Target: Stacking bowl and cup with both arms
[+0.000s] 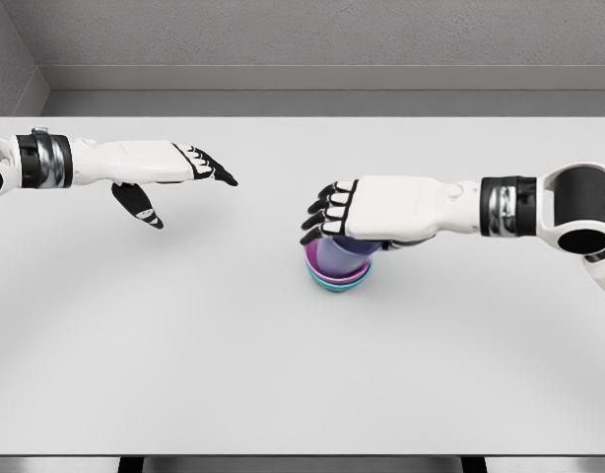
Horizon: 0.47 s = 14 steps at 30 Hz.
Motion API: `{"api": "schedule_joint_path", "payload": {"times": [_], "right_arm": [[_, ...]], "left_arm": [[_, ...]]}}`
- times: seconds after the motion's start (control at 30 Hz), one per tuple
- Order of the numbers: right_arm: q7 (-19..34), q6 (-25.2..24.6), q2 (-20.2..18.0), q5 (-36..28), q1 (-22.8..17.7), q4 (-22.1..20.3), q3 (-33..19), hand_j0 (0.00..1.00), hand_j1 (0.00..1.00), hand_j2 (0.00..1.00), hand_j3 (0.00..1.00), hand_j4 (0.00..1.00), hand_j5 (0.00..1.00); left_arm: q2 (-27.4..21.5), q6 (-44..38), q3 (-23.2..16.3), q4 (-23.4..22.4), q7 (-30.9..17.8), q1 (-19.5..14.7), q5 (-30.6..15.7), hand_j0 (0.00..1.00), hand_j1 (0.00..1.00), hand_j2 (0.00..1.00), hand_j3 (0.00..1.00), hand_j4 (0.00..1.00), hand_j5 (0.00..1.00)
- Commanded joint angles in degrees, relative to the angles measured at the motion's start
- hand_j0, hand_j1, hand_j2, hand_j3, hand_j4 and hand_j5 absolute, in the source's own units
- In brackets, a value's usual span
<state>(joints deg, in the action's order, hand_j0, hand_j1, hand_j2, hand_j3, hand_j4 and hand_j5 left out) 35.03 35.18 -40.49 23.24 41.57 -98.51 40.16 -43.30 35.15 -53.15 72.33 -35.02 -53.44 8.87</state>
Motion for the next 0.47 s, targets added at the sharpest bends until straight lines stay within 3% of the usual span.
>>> {"api": "schedule_joint_path", "payload": {"times": [0.0, 0.07, 0.17, 0.23, 0.37, 0.43], "right_arm": [[0.0, -0.2, -0.5, -0.5, 0.0, 0.0, -4.6, 1.0, 1.0, 1.0, 1.0, 1.0, 1.0], [0.0, -0.2, -2.4, -0.7, -0.2, 0.4, -10.8, 1.0, 1.0, 1.0, 1.0, 1.0, 1.0], [0.0, -0.2, -6.0, -1.8, -1.1, 1.6, -16.1, 1.0, 1.0, 1.0, 1.0, 1.0, 1.0], [0.0, -0.2, -6.9, -5.7, -2.7, 3.2, -21.1, 1.0, 1.0, 1.0, 1.0, 1.0, 1.0], [0.0, -0.2, -8.7, -5.2, -4.7, 12.0, -17.8, 1.0, 1.0, 1.0, 1.0, 1.0, 1.0], [0.0, -0.2, -8.8, -5.1, -4.7, 13.1, -17.7, 1.0, 1.0, 1.0, 1.0, 1.0, 1.0]], "left_arm": [[0.0, -0.1, 0.1, 0.0, 0.0, 0.0, -0.3, 1.0, 1.0, 1.0, 1.0, 1.0, 1.0], [0.0, -0.1, 0.1, 0.0, 0.0, 0.0, -0.3, 1.0, 1.0, 1.0, 1.0, 1.0, 1.0], [0.0, -0.1, 0.1, 0.0, 0.0, 0.0, -0.3, 1.0, 1.0, 1.0, 1.0, 1.0, 1.0], [-0.1, -0.1, 0.1, -0.3, 0.0, 0.1, -0.3, 1.0, 1.0, 1.0, 1.0, 1.0, 1.0], [-0.2, -0.1, 1.3, -5.0, 0.0, 1.0, -0.3, 1.0, 1.0, 1.0, 1.0, 1.0, 1.0], [-0.2, -0.1, 1.5, -5.7, 0.0, 1.1, -0.3, 1.0, 1.0, 1.0, 1.0, 1.0, 1.0]]}}
